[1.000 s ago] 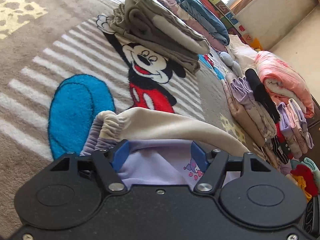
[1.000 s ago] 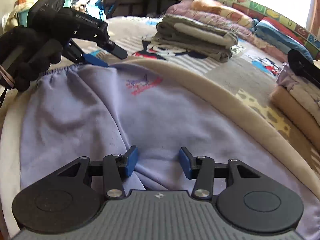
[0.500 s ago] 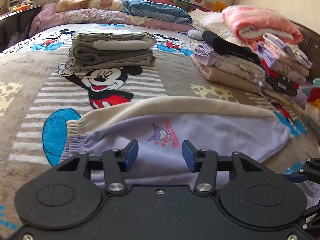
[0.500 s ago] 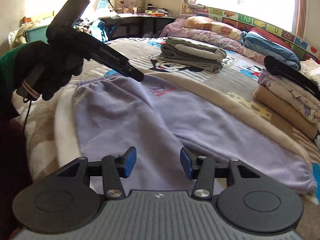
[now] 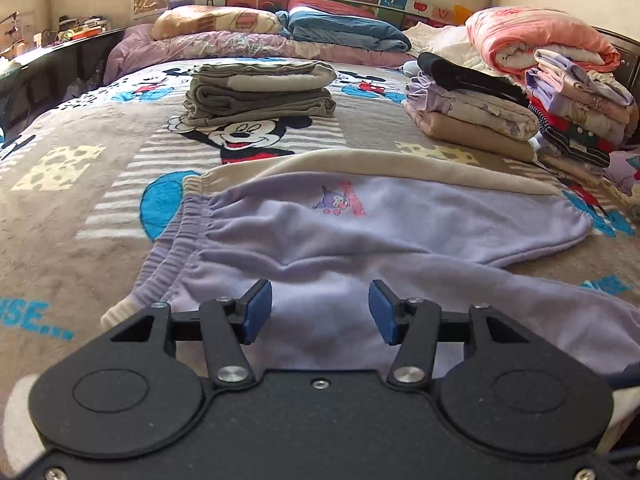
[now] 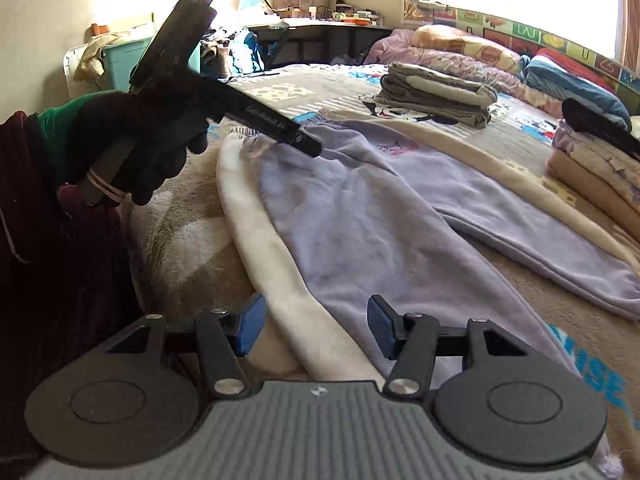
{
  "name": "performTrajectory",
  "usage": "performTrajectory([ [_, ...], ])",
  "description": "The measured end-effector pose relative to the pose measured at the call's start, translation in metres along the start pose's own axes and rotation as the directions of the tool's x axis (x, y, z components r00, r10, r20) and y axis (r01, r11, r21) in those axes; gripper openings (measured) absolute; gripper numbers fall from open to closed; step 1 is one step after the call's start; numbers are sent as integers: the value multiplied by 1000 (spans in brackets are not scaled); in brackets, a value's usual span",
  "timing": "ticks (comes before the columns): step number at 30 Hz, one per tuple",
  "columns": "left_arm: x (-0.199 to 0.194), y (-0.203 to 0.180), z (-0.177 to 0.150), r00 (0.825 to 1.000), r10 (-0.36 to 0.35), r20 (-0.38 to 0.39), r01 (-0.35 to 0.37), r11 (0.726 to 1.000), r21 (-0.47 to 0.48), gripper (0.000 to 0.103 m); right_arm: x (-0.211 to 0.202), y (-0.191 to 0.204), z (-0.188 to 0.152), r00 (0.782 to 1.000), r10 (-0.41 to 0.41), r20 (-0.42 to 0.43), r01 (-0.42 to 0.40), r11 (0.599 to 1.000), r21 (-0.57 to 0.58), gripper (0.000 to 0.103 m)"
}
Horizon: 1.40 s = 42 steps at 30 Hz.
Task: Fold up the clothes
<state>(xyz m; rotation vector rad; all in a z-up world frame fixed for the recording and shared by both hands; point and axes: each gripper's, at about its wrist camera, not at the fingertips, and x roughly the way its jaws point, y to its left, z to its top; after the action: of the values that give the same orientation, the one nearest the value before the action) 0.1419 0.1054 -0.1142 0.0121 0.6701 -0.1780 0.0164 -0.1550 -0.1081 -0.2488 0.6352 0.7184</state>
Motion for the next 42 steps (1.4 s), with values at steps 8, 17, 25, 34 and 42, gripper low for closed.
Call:
performTrajectory([
  [8, -49, -37, -36, 998, 0, 59, -19, 942, 334, 63, -75, -27, -26, 983, -181, -9, 179, 978, -106, 58],
  [17, -51, -64, -65, 991, 108, 80, -133, 718, 684, 63, -103, -31, -64, 952, -295, -86, 266, 931, -251, 58],
  [25, -33, -40, -89, 960, 249, 129, -233, 453, 861, 65, -93, -26, -104, 922, -356, -151, 246, 842, -480, 58],
  [34, -27, -10, -90, 963, 238, 127, -236, 512, 826, 65, -51, -34, -123, 910, -385, -157, 192, 724, -662, 57],
  [42, -17, 2, -101, 936, 244, 253, -331, 366, 870, 65, -66, -52, -120, 939, -325, -111, 229, 834, -502, 32],
])
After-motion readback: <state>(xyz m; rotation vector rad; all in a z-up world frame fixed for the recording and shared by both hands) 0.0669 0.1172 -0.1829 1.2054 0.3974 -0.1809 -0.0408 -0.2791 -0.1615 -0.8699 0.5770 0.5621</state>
